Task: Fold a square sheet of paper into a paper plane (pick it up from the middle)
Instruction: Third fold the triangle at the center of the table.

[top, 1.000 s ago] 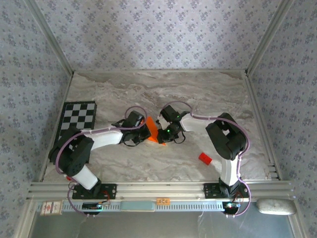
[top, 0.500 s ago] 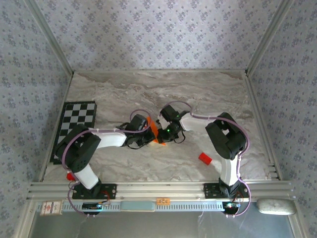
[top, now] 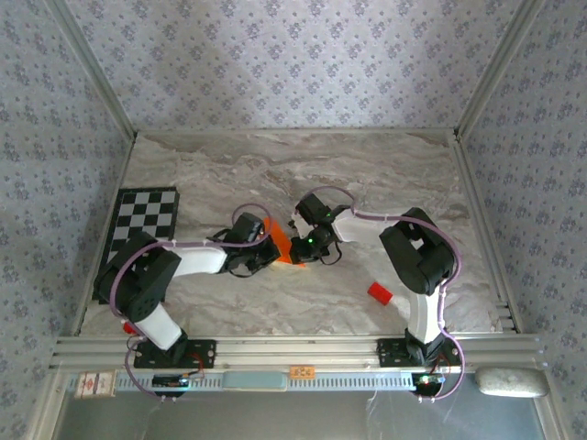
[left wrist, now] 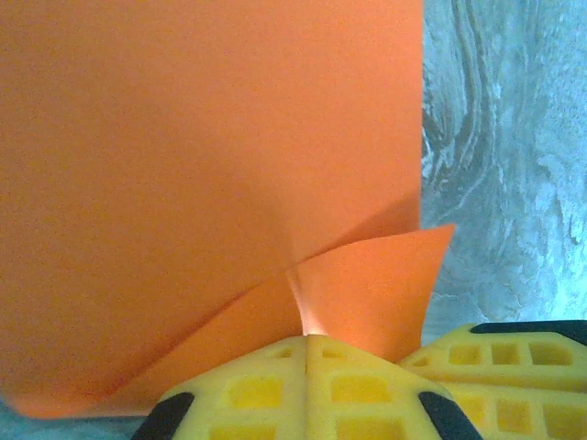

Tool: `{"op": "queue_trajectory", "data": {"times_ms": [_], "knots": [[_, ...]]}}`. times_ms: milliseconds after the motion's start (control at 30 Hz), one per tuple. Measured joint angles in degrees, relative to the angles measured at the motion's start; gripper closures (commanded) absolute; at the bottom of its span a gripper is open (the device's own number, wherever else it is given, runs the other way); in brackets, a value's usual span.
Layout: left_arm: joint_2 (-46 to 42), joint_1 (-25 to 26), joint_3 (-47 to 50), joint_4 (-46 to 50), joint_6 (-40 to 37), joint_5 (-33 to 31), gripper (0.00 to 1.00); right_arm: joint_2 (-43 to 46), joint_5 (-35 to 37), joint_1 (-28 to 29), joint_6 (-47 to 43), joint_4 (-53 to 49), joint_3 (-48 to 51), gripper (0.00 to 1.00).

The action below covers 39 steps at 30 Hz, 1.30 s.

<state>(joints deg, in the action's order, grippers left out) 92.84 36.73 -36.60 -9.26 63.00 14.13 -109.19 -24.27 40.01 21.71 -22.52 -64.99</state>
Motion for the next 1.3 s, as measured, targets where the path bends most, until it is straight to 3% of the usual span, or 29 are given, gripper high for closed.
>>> {"op": "queue_trajectory", "data": {"times_ms": [200,367,633,900,1300], "knots": [[-4.11,-4.9,4.87,-1.9,-1.97,0.76,0.93,0.0,-0.28,-0.02,1.88,1.36,0.57,0.89],[-9.77,-8.63,6.82,3.61,-4.35,-2.97,0.89,0.02,-0.59,-0.15,2.73,1.53,0.61,0.89],[-18.12,-7.72,6.14,6.23,-4.9,-4.15,0.84,0.02,-1.11,-0.31,5.53,1.99,0.59,0.88],[-8.28,-4.44,1.42,-0.37,-2.95,-0.22,0.84,-0.46,-1.75,-0.9,11.41,3.89,-0.07,0.86],[2.25,-3.96,-1.22,-5.73,-1.16,1.49,0.9,-0.55,-2.51,-1.16,15.41,7.15,0.37,0.86]]}}
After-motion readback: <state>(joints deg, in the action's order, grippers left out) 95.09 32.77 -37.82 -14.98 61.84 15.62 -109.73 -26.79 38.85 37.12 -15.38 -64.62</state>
